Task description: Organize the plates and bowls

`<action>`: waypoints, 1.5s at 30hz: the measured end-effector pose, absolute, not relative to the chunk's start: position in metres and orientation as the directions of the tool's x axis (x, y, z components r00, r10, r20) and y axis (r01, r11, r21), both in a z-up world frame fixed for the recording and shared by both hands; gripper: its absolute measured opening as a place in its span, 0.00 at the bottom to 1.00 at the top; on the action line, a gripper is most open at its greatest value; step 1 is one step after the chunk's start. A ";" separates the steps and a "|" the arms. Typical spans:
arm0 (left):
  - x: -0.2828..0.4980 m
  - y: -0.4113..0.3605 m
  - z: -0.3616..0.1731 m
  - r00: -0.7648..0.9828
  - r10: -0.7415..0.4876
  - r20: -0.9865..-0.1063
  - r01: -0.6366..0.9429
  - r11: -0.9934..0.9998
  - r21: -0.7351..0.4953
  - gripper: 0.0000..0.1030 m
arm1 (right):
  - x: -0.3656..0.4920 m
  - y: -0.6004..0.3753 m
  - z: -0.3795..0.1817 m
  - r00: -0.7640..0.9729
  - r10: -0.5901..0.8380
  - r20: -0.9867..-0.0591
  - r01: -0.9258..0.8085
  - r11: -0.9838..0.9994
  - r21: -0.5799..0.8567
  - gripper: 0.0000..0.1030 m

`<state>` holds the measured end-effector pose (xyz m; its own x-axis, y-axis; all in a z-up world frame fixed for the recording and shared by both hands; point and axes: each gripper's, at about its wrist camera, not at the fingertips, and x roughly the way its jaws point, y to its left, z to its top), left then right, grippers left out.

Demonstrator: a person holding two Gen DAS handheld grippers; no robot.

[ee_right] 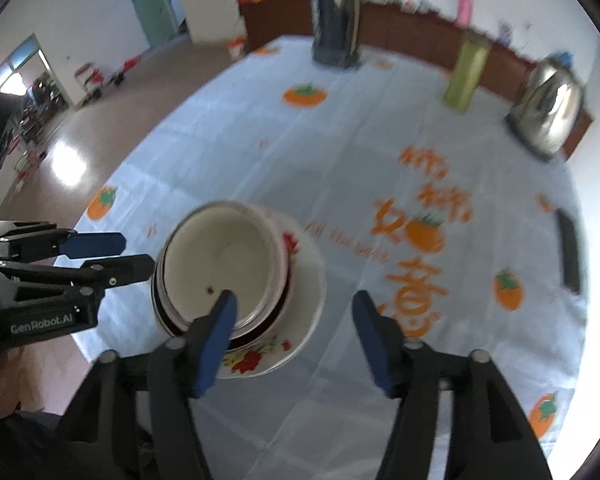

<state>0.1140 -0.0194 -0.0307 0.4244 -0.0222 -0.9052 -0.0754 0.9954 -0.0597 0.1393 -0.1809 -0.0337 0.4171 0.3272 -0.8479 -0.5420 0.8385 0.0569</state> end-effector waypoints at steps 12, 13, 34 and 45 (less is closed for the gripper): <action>0.085 -0.042 0.024 0.650 0.023 -0.759 -0.012 1.000 0.020 0.59 | 0.082 -0.215 0.046 0.766 0.334 -0.550 -0.428 0.903 -0.047 0.82; 0.083 -0.042 0.026 0.654 0.023 -0.756 -0.011 1.000 0.020 0.60 | 0.080 -0.216 0.048 0.769 0.333 -0.546 -0.423 0.905 -0.043 0.83; 0.056 -0.036 0.047 0.707 0.012 -0.707 -0.021 1.000 -0.003 0.60 | 0.052 -0.213 0.054 0.765 0.338 -0.548 -0.426 0.904 -0.037 0.89; 0.051 -0.035 0.053 0.724 0.018 -0.689 -0.023 1.000 0.002 0.60 | 0.043 -0.212 0.062 0.783 0.330 -0.528 -0.419 0.906 -0.055 0.89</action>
